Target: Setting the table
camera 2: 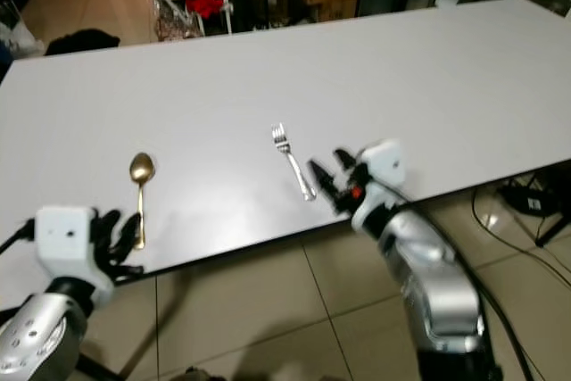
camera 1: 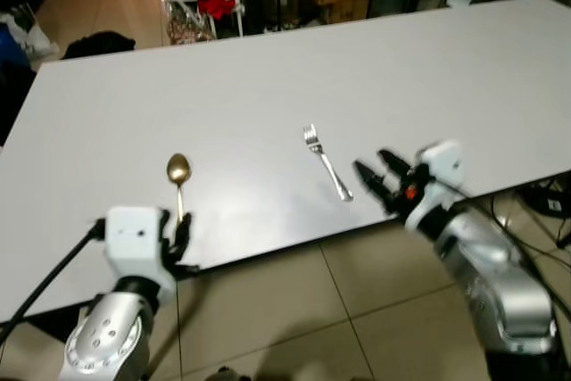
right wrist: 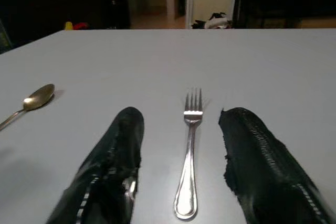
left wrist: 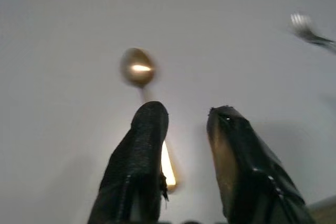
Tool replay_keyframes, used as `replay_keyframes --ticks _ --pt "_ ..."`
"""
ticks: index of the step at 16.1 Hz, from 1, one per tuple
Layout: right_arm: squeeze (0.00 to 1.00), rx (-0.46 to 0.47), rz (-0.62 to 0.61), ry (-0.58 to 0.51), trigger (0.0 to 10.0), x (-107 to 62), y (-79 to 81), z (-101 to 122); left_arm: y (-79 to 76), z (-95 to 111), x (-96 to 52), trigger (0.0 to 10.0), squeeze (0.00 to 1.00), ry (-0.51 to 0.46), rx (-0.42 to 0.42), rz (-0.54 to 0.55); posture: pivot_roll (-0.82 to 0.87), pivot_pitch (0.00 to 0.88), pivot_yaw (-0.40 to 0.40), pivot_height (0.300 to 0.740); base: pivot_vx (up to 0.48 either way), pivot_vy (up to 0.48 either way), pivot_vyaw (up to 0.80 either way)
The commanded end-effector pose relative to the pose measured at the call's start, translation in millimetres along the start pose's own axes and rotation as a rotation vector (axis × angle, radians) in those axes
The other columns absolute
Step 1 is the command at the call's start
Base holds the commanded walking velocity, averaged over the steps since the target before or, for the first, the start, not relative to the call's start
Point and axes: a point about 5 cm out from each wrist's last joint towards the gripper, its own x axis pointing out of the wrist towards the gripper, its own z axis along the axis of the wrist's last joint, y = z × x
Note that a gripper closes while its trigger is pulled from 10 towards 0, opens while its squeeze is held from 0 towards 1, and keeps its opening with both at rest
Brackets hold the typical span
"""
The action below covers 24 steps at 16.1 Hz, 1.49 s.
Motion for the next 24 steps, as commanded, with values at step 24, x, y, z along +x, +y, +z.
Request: replay_keyframes --ticks 24 --pt "1.0 0.009 0.033 0.111 10.0 -6.9 22.2 -9 -6.5 -6 -7.2 10.0 1.0 -0.075 0.015 0.093 -0.06 0.0 0.0 0.74 0.0 -0.361 0.19"
